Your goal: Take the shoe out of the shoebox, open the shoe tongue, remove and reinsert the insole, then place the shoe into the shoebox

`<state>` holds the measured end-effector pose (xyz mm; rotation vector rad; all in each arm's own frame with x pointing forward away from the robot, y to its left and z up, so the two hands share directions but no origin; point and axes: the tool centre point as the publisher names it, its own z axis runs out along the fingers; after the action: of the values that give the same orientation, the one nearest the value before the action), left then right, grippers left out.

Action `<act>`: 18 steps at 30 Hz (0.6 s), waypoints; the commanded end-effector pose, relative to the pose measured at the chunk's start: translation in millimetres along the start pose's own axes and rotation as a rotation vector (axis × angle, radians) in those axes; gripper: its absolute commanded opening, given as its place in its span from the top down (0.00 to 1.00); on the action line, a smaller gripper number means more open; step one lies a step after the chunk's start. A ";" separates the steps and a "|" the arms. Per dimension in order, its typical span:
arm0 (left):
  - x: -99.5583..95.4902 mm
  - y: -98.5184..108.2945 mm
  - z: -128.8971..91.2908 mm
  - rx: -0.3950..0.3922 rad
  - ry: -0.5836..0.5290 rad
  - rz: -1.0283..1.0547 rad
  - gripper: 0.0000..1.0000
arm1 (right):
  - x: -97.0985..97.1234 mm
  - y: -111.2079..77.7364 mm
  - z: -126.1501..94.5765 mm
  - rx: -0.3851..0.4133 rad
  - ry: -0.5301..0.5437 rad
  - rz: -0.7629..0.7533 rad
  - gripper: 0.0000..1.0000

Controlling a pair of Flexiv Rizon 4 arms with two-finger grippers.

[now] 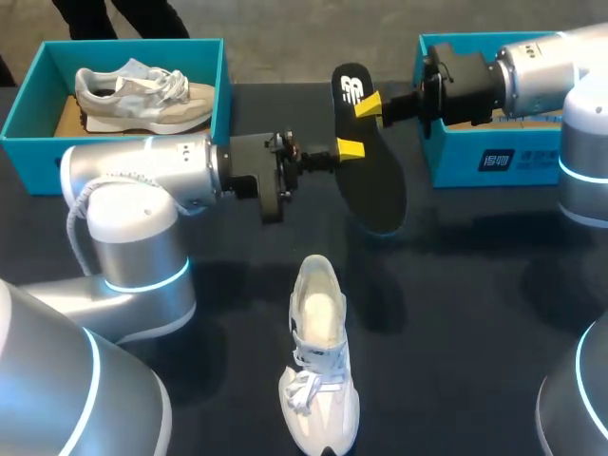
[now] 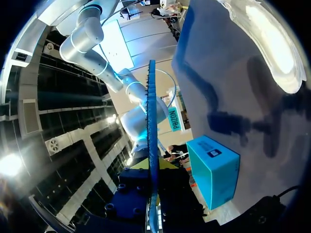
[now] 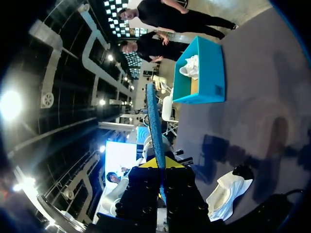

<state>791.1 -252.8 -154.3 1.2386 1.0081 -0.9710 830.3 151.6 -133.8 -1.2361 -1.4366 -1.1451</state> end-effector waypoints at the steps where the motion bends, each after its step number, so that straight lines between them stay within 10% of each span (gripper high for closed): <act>1: -1.1 -2.9 2.5 -0.001 0.002 0.002 1.00 | -0.2 -3.4 0.1 -0.011 0.007 -0.004 0.72; 2: -2.1 -4.0 1.9 0.000 0.001 0.004 1.00 | -0.3 -4.5 -0.7 -0.014 0.009 -0.008 0.00; 18: 3.4 -12.3 -34.1 -0.023 0.040 -0.004 1.00 | 10.9 -47.5 -28.2 -0.053 -0.030 -0.052 0.00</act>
<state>785.6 -233.4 -162.7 1.2385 1.0449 -0.9378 802.9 133.0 -127.2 -1.2428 -1.4812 -1.1905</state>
